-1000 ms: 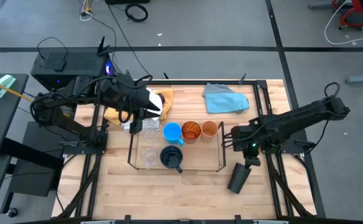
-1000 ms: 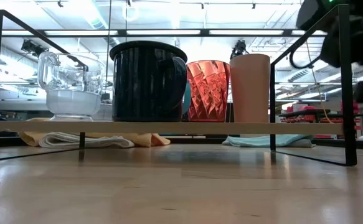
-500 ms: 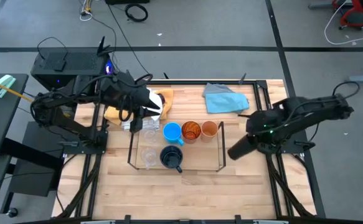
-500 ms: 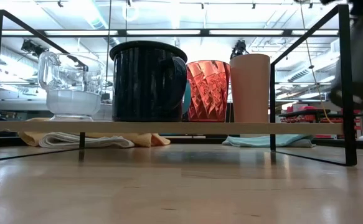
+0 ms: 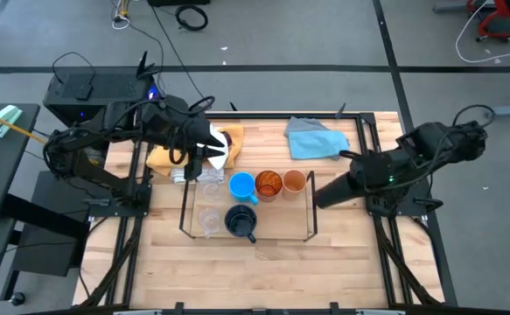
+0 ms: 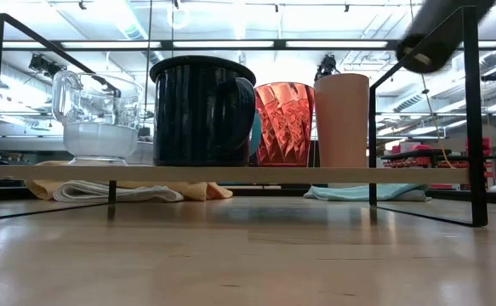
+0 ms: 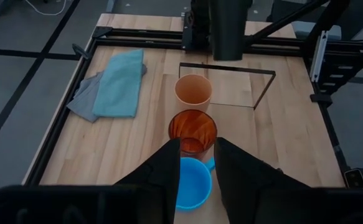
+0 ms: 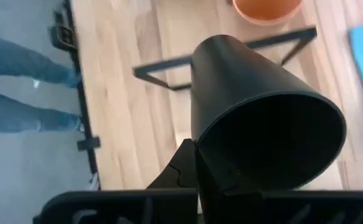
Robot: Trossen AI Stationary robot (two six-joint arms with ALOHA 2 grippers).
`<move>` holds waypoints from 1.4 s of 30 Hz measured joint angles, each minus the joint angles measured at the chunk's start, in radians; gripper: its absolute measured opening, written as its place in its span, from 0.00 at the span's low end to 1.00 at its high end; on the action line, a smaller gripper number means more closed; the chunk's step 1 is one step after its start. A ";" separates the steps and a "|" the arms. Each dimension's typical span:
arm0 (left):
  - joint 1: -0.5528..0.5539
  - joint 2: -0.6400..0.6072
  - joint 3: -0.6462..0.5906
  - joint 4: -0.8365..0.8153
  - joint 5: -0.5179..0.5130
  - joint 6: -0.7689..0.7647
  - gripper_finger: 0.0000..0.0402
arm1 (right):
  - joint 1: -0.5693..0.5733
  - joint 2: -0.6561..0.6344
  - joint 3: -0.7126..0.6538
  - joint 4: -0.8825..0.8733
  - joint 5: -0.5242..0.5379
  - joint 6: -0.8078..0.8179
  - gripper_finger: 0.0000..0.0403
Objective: Stack small to large cups/mugs on shelf
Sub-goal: Put the black cup on the shelf
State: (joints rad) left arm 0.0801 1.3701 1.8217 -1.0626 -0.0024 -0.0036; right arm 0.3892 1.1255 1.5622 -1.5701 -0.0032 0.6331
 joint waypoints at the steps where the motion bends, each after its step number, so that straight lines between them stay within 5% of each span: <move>1: 0.003 0.000 0.000 -0.001 0.000 0.000 0.27 | 0.003 0.004 0.021 -0.001 0.010 0.000 0.00; 8: 0.008 0.000 0.000 -0.006 0.000 -0.004 0.27 | 0.013 0.075 0.088 -0.001 0.045 -0.019 0.00; 20: 0.008 0.000 0.000 -0.007 0.000 -0.006 0.27 | 0.019 0.326 0.234 -0.004 0.090 -0.289 0.00; 30: 0.008 0.000 0.000 -0.014 0.000 -0.011 0.27 | 0.020 0.326 0.416 0.000 0.205 -0.258 0.00; 42: 0.009 0.000 0.000 -0.013 0.000 -0.010 0.27 | 0.004 0.578 0.672 0.001 0.156 -0.543 0.00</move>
State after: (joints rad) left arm 0.0887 1.3701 1.8217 -1.0756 -0.0021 -0.0139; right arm 0.3936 1.7034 2.2343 -1.5696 0.1523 0.0896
